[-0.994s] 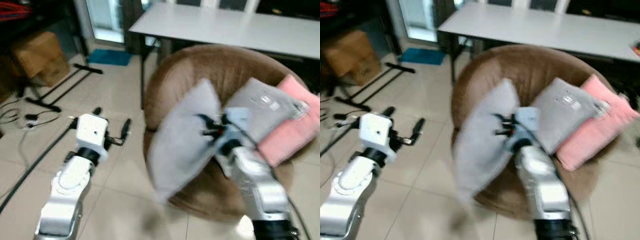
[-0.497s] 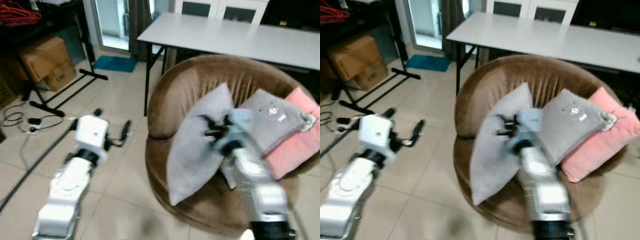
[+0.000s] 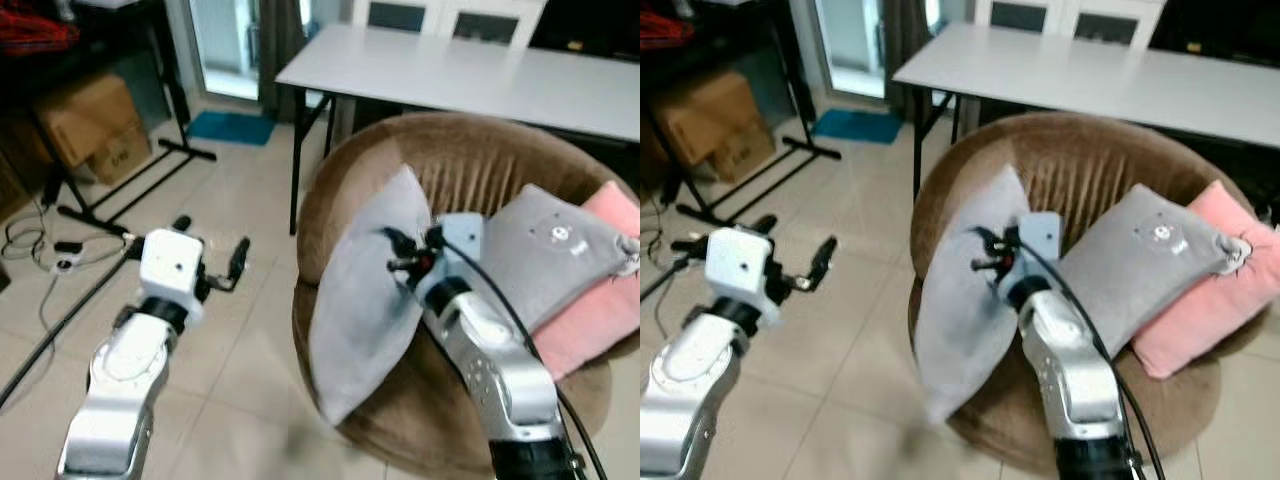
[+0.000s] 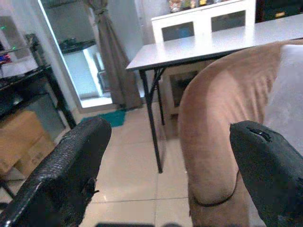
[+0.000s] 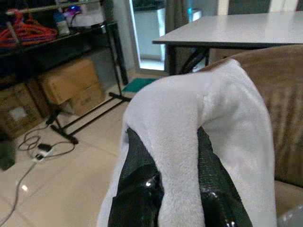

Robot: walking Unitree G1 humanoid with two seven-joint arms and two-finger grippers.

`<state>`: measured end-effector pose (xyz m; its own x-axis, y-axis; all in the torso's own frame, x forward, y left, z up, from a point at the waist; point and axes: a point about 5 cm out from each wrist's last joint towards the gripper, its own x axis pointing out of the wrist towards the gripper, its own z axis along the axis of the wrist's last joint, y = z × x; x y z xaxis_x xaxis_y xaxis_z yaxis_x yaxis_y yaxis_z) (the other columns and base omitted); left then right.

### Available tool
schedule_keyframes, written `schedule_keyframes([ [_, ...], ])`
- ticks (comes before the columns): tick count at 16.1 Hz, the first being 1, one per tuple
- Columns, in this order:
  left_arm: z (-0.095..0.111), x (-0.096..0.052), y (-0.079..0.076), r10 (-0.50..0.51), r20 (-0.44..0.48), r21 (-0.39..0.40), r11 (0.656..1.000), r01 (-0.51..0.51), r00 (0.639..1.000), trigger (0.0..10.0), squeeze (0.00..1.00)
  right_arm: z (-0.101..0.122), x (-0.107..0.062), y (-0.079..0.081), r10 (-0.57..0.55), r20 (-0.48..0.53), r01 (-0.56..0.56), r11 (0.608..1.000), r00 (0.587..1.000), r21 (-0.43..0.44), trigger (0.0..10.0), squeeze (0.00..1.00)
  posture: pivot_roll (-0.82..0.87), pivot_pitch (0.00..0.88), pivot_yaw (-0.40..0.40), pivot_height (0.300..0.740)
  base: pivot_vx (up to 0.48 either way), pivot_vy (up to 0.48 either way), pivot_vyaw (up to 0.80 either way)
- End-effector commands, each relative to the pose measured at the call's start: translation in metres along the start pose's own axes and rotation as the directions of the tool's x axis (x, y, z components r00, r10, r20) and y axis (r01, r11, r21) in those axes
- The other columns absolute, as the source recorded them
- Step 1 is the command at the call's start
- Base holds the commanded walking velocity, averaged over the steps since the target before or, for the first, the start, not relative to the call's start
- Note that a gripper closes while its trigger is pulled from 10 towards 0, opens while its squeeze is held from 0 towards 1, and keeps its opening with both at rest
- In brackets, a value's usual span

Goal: Move the pillow to the sofa from floor

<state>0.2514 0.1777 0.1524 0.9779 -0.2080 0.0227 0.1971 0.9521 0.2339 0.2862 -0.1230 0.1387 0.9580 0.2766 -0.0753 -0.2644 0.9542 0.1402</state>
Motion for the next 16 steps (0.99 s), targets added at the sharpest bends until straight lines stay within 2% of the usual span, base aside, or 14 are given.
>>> schedule_keyframes([
  [1,0.0022,0.0018,-0.0068,-0.027,0.012,-0.004,1.000,0.028,1.000,10.0,0.00,0.0139,-0.0014,-0.0080,-0.026,0.063,0.027,1.000,0.998,-0.014,10.0,0.00,0.00,0.000,-0.020,0.740,0.300,0.000,-0.80],
  [4,0.0020,0.0026,-0.0066,-0.030,0.011,-0.001,1.000,0.030,1.000,10.0,0.00,0.0144,-0.0006,-0.0077,-0.023,0.065,0.024,1.000,0.998,-0.014,10.0,0.00,0.00,0.000,-0.018,0.740,0.299,0.000,-0.80],
  [16,0.0001,0.0013,-0.0081,-0.037,0.000,0.016,0.999,0.037,0.999,10.0,0.00,0.0139,-0.0003,-0.0057,-0.003,0.064,0.005,0.999,0.998,-0.035,10.0,0.00,0.00,0.000,-0.016,0.740,0.294,0.000,0.00],
])
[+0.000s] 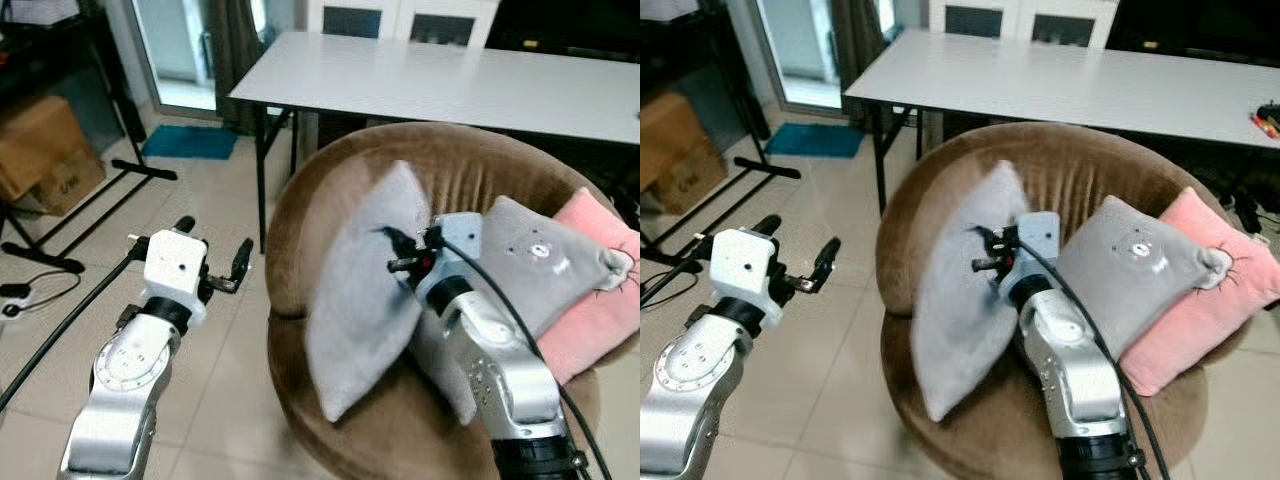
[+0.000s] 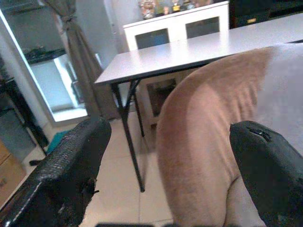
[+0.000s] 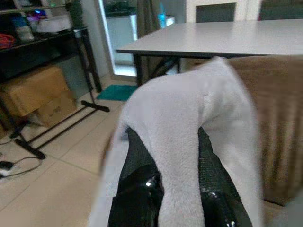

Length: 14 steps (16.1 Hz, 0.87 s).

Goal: Move the pillow to the sofa from floor

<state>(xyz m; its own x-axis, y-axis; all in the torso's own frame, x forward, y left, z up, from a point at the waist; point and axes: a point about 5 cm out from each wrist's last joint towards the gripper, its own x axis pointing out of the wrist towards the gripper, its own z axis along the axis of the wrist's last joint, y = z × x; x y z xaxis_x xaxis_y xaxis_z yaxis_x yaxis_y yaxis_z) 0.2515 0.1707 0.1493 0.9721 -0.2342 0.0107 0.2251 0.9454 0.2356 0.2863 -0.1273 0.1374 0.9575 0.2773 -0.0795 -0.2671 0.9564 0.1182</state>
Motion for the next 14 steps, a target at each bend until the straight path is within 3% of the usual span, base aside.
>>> schedule_keyframes([
  [1,0.001,0.000,-0.001,-0.013,0.001,0.029,1.000,0.013,1.000,10.0,0.00,0.015,0.002,-0.001,0.000,0.071,0.001,1.000,0.998,-0.013,10.0,0.00,0.00,0.000,-0.016,0.740,0.000,0.000,0.00],
  [4,-0.001,0.000,-0.003,-0.093,-0.022,0.049,0.994,0.094,0.995,10.0,0.00,0.020,0.010,0.004,0.037,0.081,-0.035,0.999,0.996,-0.027,10.0,0.00,0.00,0.000,-0.013,0.740,0.000,0.000,0.00],
  [6,-0.007,-0.001,-0.007,-0.196,-0.072,0.055,0.978,0.200,0.978,10.0,0.00,0.024,0.021,0.010,0.069,0.083,-0.066,0.997,0.994,-0.037,10.0,0.00,0.00,0.000,-0.015,0.740,0.000,0.000,0.00],
  [7,-0.010,-0.002,-0.009,-0.267,-0.105,0.068,0.959,0.275,0.958,10.0,0.00,0.030,0.037,0.014,0.075,0.086,-0.072,0.996,0.993,-0.046,10.0,0.00,0.00,0.000,-0.019,0.740,0.000,0.000,0.00],
  [13,-0.013,-0.009,-0.009,-0.348,-0.149,0.050,0.932,0.358,0.926,10.0,0.00,0.041,0.085,0.013,0.080,0.052,-0.072,0.988,0.995,-0.139,10.0,0.00,0.00,0.000,-0.026,0.740,0.000,0.000,0.00],
  [14,-0.015,-0.013,-0.011,-0.372,-0.165,0.035,0.923,0.383,0.913,10.0,0.00,0.039,0.094,0.006,0.058,0.029,-0.052,0.985,0.998,-0.167,10.0,0.00,0.00,0.000,-0.028,0.740,0.000,0.000,0.00],
])
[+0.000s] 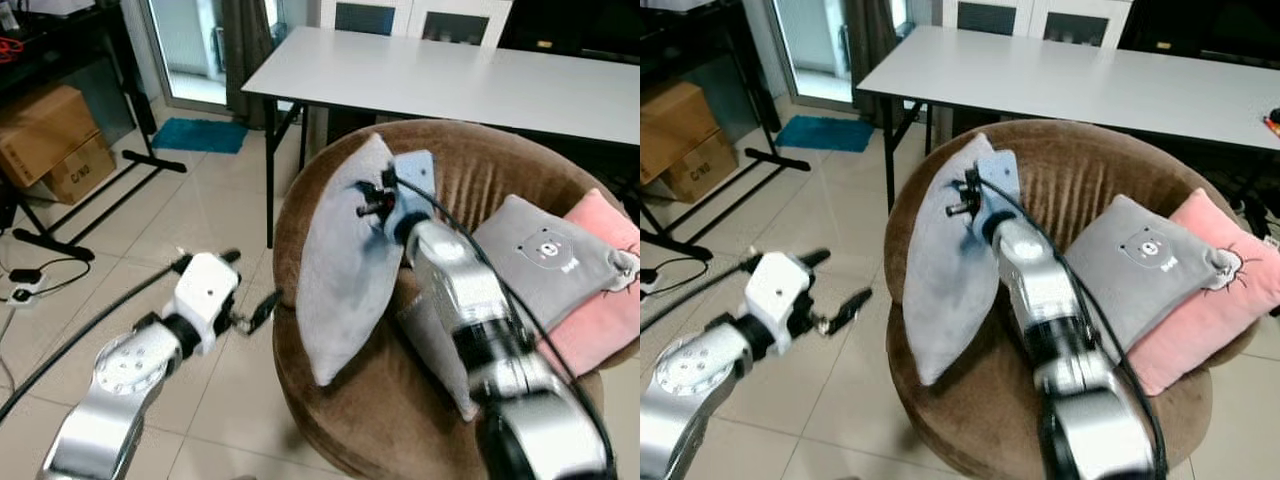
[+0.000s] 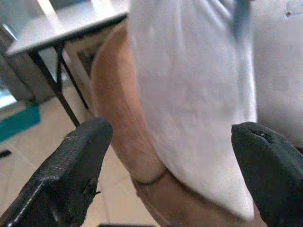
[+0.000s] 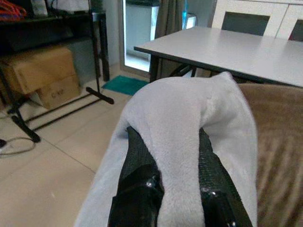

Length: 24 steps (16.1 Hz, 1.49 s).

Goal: Move the pillow to the sofa from floor

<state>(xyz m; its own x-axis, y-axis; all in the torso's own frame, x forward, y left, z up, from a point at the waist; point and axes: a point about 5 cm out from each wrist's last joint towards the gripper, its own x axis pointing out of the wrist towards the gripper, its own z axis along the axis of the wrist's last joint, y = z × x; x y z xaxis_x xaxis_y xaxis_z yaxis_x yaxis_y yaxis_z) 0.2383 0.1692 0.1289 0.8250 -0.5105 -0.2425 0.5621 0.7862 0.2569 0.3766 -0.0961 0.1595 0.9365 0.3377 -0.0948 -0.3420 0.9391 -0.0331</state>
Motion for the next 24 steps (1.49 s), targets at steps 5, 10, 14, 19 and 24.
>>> schedule_keyframes([
  [5,0.000,-0.008,-0.012,-0.131,-0.012,-0.051,0.990,0.131,0.991,10.0,0.00,-0.004,0.003,-0.048,-0.202,-0.031,0.197,0.975,0.979,-0.106,10.0,0.00,0.02,0.000,-0.040,0.740,0.000,0.000,0.00],
  [10,-0.001,-0.012,-0.011,-0.153,-0.018,-0.067,0.986,0.151,0.988,10.0,0.00,-0.040,-0.018,-0.084,-0.373,-0.131,0.345,0.918,0.918,-0.197,10.0,0.00,0.03,0.000,-0.050,0.740,0.000,0.000,0.00],
  [14,-0.001,-0.009,-0.009,-0.162,-0.020,-0.065,0.985,0.160,0.987,10.0,0.00,-0.069,-0.042,-0.106,-0.435,-0.197,0.404,0.897,0.879,-0.179,10.0,1.00,0.02,0.000,-0.030,0.740,0.000,0.000,0.00],
  [19,0.001,-0.003,0.000,-0.099,-0.005,-0.031,0.995,0.098,0.995,10.0,0.00,-0.050,-0.058,-0.144,-0.543,-0.101,0.536,0.839,0.834,-0.089,10.0,1.00,0.01,0.000,-0.003,0.740,0.000,0.000,0.00],
  [24,0.008,0.005,0.005,0.063,0.065,-0.060,0.996,-0.059,0.996,10.0,0.00,-0.039,-0.072,-0.148,-0.441,0.042,0.437,0.895,0.896,0.091,10.0,1.00,-0.02,0.000,0.026,0.740,0.000,0.000,0.00],
])
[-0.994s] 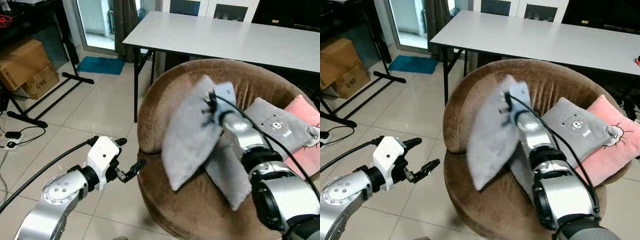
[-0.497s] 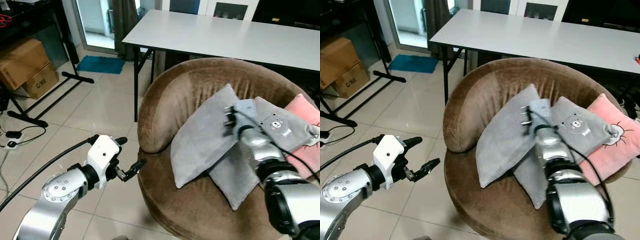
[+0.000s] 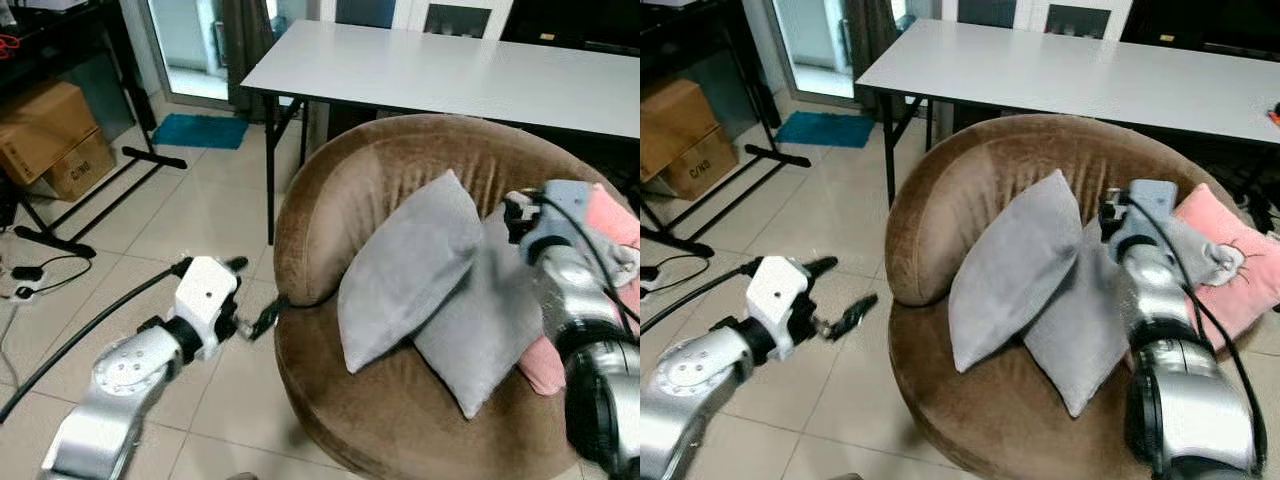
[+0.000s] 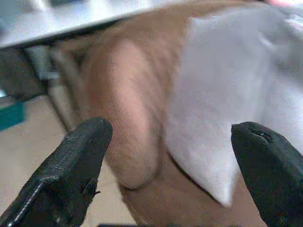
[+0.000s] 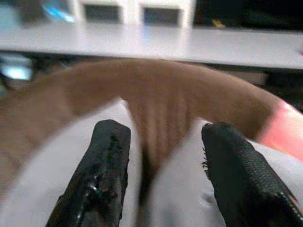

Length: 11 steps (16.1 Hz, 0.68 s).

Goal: Move the pillow to the sofa from floor

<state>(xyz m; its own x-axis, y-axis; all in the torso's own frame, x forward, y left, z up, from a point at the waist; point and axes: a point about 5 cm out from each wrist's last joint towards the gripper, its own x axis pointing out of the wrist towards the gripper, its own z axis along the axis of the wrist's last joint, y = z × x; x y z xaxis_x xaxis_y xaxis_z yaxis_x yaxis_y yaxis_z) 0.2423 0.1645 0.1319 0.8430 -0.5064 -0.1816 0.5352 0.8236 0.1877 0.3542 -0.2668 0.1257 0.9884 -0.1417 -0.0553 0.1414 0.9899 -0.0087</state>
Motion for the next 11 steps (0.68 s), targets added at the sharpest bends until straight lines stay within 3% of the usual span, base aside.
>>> schedule_keyframes([
  [1,0.004,0.001,0.007,0.062,0.018,0.017,0.998,-0.063,0.998,10.0,0.00,0.008,-0.001,0.009,0.056,0.052,-0.058,0.998,0.997,0.030,10.0,1.00,-0.02,0.000,0.026,0.740,0.000,0.000,0.00],
  [2,0.005,0.003,0.007,0.094,0.022,0.023,0.995,-0.095,0.995,10.0,0.00,0.010,-0.007,0.013,0.069,0.085,-0.072,0.997,0.994,0.039,10.0,1.00,-0.02,0.000,0.027,0.740,0.000,0.000,0.00],
  [3,0.004,0.004,0.010,0.168,0.018,0.025,0.985,-0.169,0.986,10.0,0.00,0.013,-0.025,0.026,0.090,0.125,-0.094,0.995,0.988,0.027,10.0,0.02,-0.03,0.000,0.031,0.740,0.000,0.000,0.00],
  [5,0.005,0.004,0.011,0.215,0.035,0.017,0.976,-0.215,0.976,10.0,0.00,0.012,-0.045,0.041,0.132,0.138,-0.134,0.991,0.982,0.007,10.0,0.00,-0.04,0.000,0.036,0.740,0.000,0.000,-0.68],
  [6,0.006,0.004,0.008,0.237,0.055,0.018,0.971,-0.238,0.970,10.0,0.00,0.006,-0.064,0.054,0.145,0.137,-0.150,0.988,0.980,0.024,10.0,0.00,-0.05,0.000,0.039,0.740,0.000,0.000,-0.80],
  [11,0.007,0.007,0.004,0.273,0.070,0.020,0.961,-0.275,0.960,10.0,0.00,0.004,-0.092,0.067,0.059,0.106,-0.069,0.994,0.993,0.089,10.0,0.00,-0.06,0.000,0.033,0.740,0.000,-0.052,-0.80],
])
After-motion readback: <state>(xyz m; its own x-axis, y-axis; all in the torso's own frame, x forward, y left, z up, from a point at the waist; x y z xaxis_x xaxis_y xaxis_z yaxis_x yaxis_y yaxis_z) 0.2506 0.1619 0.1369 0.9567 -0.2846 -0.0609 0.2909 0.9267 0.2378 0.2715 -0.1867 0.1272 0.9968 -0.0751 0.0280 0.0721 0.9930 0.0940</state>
